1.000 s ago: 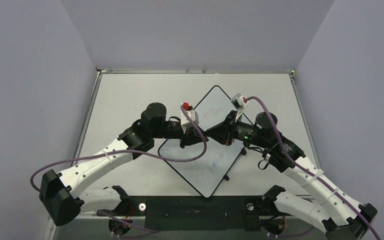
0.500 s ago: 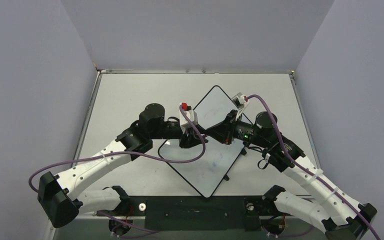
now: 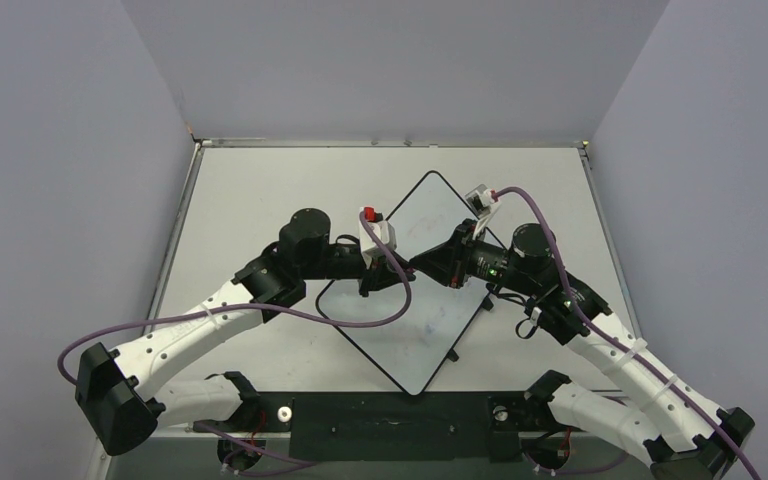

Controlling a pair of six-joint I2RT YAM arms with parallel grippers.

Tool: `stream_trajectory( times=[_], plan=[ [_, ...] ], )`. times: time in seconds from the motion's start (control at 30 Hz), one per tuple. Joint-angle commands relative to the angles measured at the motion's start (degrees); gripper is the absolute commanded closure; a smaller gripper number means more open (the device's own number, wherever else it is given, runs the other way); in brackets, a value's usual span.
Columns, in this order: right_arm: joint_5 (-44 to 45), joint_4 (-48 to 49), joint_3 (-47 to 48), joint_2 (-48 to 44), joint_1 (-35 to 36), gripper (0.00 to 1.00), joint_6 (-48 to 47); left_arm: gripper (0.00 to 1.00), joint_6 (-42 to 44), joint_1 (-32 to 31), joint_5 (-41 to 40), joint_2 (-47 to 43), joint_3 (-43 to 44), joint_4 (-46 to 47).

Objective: Write a sentence on the whiteboard
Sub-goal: Open the pen cap from the whiteboard marker, then place the pen cap at the center of the board.

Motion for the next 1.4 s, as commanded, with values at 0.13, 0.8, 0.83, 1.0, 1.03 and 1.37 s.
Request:
stream_trajectory(
  times=[0.13, 0.8, 0.83, 1.0, 1.03, 1.37],
  plan=[
    [3.54, 2.49, 2.39, -0.92, -0.39, 1.00, 1.80, 1.00, 0.14, -0.40, -5.12, -2.31, -2.05, 3.24],
    [12.26, -13.87, 10.45, 0.98, -9.70, 1.00, 6.56, 1.00, 3.39, -1.54, -18.11, -10.35, -8.90, 1.48],
    [12.19, -13.98, 10.50, 0.88, -10.01, 1.00, 6.58, 1.00, 3.35, -1.54, -18.38, -10.58, -9.17, 1.43],
    [11.72, -14.25, 10.53, 0.23, -11.92, 1.00, 6.64, 1.00, 2.51, -1.61, -21.98, -12.43, -10.11, 1.83],
    [11.98, -14.25, 10.54, 0.04, -12.04, 1.00, 6.53, 1.00, 1.95, -1.58, -22.86, -12.58, -10.40, 1.96],
    [15.38, -14.45, 10.26, -0.72, -12.52, 1.00, 5.44, 1.00, -9.56, -1.54, -51.73, -18.60, -13.23, -1.33]
  ],
)
